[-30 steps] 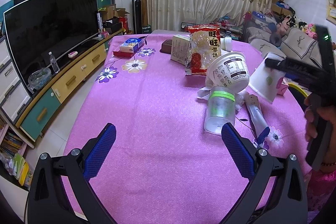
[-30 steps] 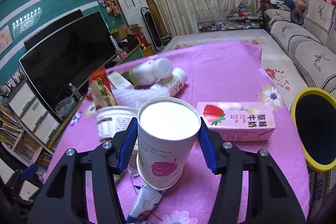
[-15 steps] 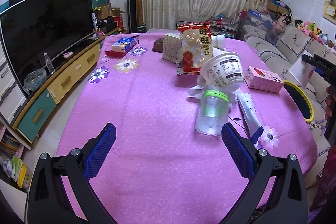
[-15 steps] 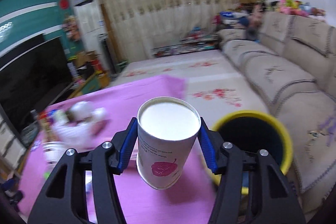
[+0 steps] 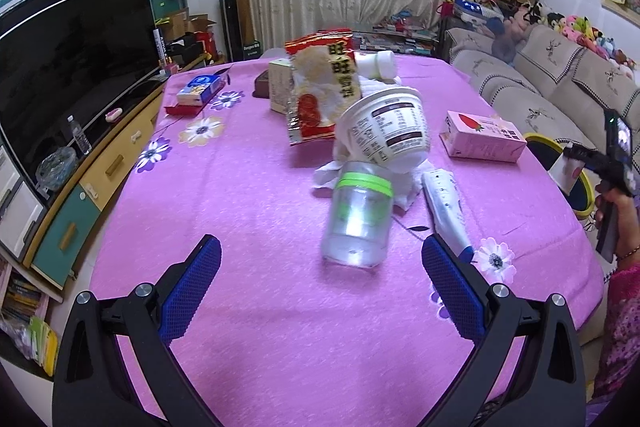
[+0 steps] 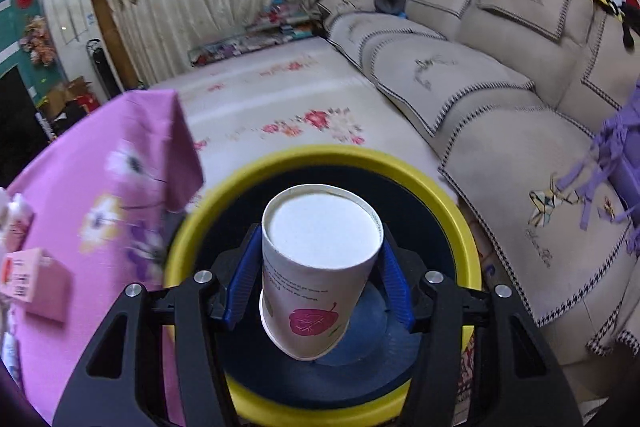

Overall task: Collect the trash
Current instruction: 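Carry the paper cup over the yellow-rimmed bin and open the right tool, then reach the left tool to the white yogurt cup and close on it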

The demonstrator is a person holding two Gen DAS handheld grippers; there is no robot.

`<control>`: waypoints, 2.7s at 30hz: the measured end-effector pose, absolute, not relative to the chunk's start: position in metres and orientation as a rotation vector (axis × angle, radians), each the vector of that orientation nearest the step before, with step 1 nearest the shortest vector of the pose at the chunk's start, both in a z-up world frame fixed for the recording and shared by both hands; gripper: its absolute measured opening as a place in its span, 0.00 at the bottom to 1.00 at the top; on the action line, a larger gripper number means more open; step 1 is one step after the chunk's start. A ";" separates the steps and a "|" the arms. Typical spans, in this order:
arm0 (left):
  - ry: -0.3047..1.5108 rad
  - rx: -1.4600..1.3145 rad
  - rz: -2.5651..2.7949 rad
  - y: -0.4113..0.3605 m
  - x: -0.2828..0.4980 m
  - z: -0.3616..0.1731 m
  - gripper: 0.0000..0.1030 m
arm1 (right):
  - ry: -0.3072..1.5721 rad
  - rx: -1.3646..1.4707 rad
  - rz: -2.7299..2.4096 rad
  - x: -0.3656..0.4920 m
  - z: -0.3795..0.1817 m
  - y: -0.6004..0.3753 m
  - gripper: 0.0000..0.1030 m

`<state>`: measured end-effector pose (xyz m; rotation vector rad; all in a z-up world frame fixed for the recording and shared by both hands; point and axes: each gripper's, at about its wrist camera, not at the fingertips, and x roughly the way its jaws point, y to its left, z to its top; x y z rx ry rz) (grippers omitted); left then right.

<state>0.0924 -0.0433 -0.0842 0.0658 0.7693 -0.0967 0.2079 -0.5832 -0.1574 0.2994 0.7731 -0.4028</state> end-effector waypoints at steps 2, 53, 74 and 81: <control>0.770 0.070 -0.103 -0.049 0.095 -0.084 0.96 | 0.788 0.308 -0.411 0.209 -0.170 -0.587 0.53; 0.969 -0.063 -0.215 -0.103 0.252 -0.105 0.87 | 0.701 0.246 -0.342 0.182 -0.141 -0.553 0.65; 0.780 -0.013 -0.322 -0.106 0.173 -0.047 0.85 | 0.611 0.249 -0.224 0.155 -0.102 -0.526 0.65; 0.790 0.013 -0.379 -0.100 0.165 -0.020 0.84 | 0.590 0.208 -0.186 0.153 -0.087 -0.507 0.65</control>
